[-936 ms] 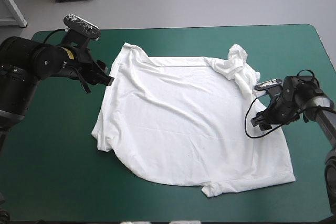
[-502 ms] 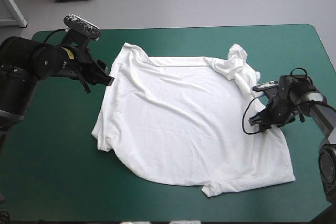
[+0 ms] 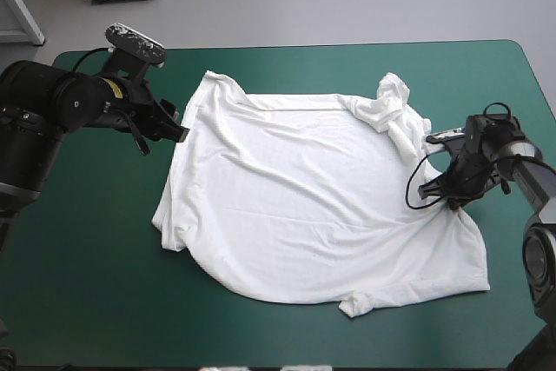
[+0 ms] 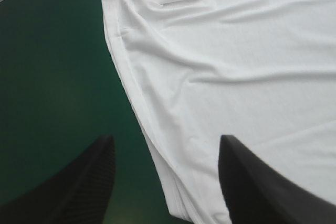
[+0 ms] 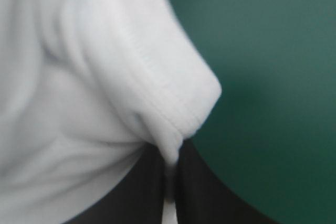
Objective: Fold the cloth
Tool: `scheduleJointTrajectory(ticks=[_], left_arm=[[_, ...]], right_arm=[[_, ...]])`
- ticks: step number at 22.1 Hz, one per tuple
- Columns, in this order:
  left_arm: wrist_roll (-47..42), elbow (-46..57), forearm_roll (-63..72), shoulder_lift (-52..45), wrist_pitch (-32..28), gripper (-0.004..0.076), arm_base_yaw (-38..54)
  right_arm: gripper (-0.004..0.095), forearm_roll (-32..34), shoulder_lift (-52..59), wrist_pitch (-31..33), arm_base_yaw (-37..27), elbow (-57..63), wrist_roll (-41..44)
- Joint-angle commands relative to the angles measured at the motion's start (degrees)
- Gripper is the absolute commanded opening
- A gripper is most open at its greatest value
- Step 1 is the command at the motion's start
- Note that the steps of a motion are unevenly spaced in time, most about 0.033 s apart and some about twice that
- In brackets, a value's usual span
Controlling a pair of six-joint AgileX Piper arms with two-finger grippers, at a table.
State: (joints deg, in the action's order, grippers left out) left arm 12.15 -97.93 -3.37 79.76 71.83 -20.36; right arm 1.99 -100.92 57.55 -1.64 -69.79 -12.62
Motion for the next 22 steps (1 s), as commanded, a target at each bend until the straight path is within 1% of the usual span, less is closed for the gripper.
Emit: scheduleJointTrajectory(ticks=[1, 4, 6, 8, 10, 12, 14, 19, 22], left_arm=[[-0.9, -1.3, 0.0, -1.9, -1.2, 0.0427, -0.4], [-0.9, -1.3, 0.0, -1.9, -2.2, 0.0427, -0.4], [-0.8, -1.3, -0.1, -1.9, -3.1, 0.0426, -0.4], [-0.8, -1.3, -0.3, -1.9, -3.4, 0.0426, -0.4], [-0.8, -1.3, -0.3, -1.8, -4.1, 0.0424, -0.4], [-0.8, -1.3, -0.3, -1.8, -4.7, 0.0424, -0.4], [-0.8, -1.3, -0.3, -1.8, -5.0, 0.0424, -0.4], [-0.8, -1.3, -0.3, -1.8, -5.1, 0.0423, -0.4], [-0.8, -1.3, -0.3, -1.8, -5.2, 0.0423, -0.4]], right_arm=[[-0.0017, 4.0, 0.3, -3.0, -7.6, -8.3, 0.6], [-0.0017, 2.7, 0.2, -3.3, -12.6, -16.4, 0.6], [-0.0017, -1.3, -1.5, -3.2, -15.6, -24.4, -0.2], [-0.0016, -3.4, -4.1, -3.1, -16.1, -30.7, -0.7], [-0.0017, -4.2, -7.8, -3.1, -16.1, -37.2, -0.7], [-0.0017, -5.9, -12.0, -3.1, -16.1, -42.3, -0.7], [-0.0017, -6.0, -15.7, -3.5, -16.1, -46.3, -0.7], [-0.0017, -7.4, -20.7, -4.1, -17.2, -50.2, -0.7], [-0.0017, -8.5, -21.5, -4.1, -17.8, -50.2, -2.6]])
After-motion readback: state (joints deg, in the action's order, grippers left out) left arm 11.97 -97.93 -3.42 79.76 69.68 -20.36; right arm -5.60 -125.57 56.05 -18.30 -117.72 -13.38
